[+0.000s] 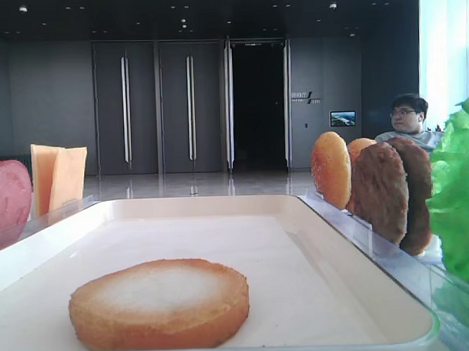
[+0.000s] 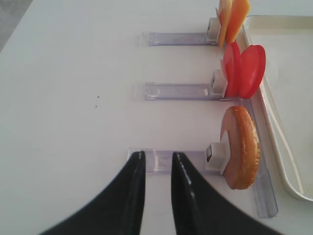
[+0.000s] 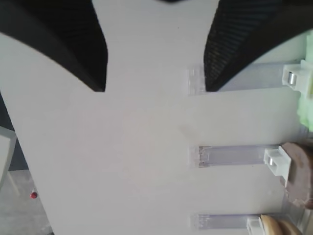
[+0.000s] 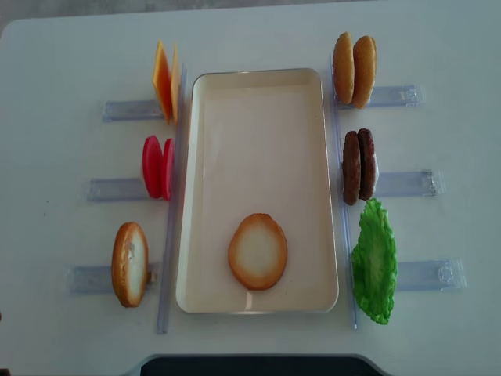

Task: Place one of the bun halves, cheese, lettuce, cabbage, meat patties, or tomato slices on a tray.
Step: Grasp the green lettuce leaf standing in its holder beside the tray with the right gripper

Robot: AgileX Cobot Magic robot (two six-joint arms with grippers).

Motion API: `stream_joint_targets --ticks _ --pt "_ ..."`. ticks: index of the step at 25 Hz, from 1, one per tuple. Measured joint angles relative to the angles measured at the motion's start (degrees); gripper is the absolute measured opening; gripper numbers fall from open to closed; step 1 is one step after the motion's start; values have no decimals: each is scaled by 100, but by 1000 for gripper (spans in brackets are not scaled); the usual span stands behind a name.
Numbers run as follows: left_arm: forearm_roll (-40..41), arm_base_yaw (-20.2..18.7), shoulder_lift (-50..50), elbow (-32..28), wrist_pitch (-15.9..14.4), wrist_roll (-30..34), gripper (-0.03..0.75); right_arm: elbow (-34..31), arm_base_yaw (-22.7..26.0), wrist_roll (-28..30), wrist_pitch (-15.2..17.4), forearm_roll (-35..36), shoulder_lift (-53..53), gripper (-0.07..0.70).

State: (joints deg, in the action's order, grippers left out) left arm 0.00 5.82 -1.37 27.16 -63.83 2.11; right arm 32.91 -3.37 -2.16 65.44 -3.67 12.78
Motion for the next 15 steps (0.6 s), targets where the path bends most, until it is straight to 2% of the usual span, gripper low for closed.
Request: stream_joint_targets --ticks 6,8,12,15 --pt "0 0 0 0 0 0 140 1348 0 0 368 78 1654 416" --pt "0 0 0 0 0 0 140 1752 0 0 403 78 2136 416" --pt "0 0 0 0 0 0 140 2195 0 -21 421 78 2868 416" --pt "0 0 0 0 0 0 140 2289 0 -63 420 78 3284 416"
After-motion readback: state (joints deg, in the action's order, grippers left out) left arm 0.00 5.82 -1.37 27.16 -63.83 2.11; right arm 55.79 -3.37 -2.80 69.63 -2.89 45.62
